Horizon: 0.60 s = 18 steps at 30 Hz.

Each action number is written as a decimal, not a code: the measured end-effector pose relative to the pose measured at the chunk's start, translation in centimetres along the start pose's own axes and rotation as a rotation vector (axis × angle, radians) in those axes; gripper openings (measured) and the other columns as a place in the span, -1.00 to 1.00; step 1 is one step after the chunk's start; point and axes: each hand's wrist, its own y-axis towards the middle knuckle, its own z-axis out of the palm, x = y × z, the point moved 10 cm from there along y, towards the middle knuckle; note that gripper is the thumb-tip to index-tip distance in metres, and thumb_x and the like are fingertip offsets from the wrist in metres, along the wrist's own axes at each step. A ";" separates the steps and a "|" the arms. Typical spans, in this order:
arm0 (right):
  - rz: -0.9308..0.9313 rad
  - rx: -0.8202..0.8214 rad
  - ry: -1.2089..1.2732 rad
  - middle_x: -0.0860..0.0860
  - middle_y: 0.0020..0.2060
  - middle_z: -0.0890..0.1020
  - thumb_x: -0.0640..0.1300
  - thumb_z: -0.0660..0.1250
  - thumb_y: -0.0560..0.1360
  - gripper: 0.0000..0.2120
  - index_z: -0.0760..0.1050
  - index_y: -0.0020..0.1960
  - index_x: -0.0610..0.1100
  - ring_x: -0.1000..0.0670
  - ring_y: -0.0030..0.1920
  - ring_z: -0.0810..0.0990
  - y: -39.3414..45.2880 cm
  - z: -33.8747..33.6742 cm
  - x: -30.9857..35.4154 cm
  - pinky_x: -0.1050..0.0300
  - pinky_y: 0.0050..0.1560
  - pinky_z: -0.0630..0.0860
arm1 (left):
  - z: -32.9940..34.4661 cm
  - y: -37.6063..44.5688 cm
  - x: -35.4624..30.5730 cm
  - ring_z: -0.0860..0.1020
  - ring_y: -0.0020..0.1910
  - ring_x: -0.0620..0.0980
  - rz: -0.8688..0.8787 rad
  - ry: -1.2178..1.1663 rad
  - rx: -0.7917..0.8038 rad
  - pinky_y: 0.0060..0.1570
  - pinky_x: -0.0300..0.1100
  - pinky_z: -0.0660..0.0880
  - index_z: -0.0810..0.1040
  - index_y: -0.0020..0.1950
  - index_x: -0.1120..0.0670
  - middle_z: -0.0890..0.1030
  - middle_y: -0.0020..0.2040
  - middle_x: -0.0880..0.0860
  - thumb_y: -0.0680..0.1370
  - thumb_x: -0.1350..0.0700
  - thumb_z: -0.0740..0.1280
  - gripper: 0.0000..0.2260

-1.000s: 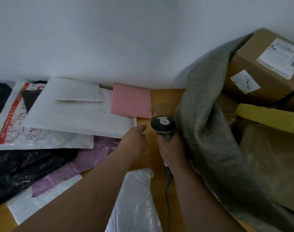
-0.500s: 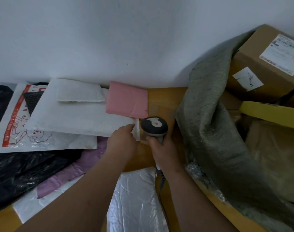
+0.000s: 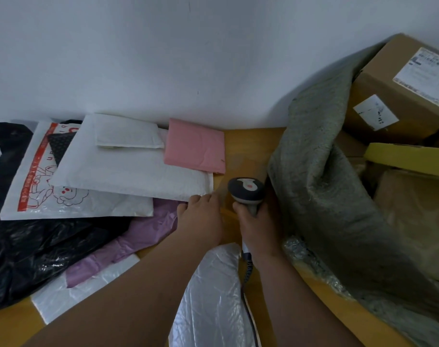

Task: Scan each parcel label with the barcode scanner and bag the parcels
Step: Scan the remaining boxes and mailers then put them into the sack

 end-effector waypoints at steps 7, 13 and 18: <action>-0.064 -0.027 0.127 0.38 -0.11 0.44 -0.15 0.40 0.53 -0.70 0.37 0.11 0.15 0.53 -0.25 0.42 -1.8 -0.3 1.2 0.57 -0.25 0.31 | -1.0 -2.3 -0.6 0.49 0.18 0.10 0.047 0.011 -0.077 0.09 -0.04 0.38 0.31 0.36 0.03 0.37 0.28 0.06 0.56 0.07 0.24 -0.63; -0.115 -0.039 0.172 0.29 -0.11 0.50 -0.13 0.40 0.53 -0.78 0.41 -0.09 0.16 0.50 -0.22 0.47 -4.9 -0.2 2.8 0.42 -0.18 0.32 | -4.1 -4.9 0.5 0.47 -0.06 0.02 0.029 -0.260 -0.240 -0.16 -0.20 0.35 0.43 0.23 0.11 0.37 0.17 0.05 0.65 0.15 0.15 -0.82; -0.192 -0.027 0.171 0.32 -0.15 0.53 -0.15 0.40 0.54 -0.78 0.44 -0.05 0.14 0.47 -0.19 0.50 -8.0 0.5 4.4 0.47 -0.18 0.41 | -4.4 -6.9 4.4 0.54 -0.13 0.15 -0.124 -0.714 -0.294 -0.08 -0.02 0.52 0.59 -0.05 0.20 0.57 -0.08 0.18 0.56 0.14 0.29 -0.85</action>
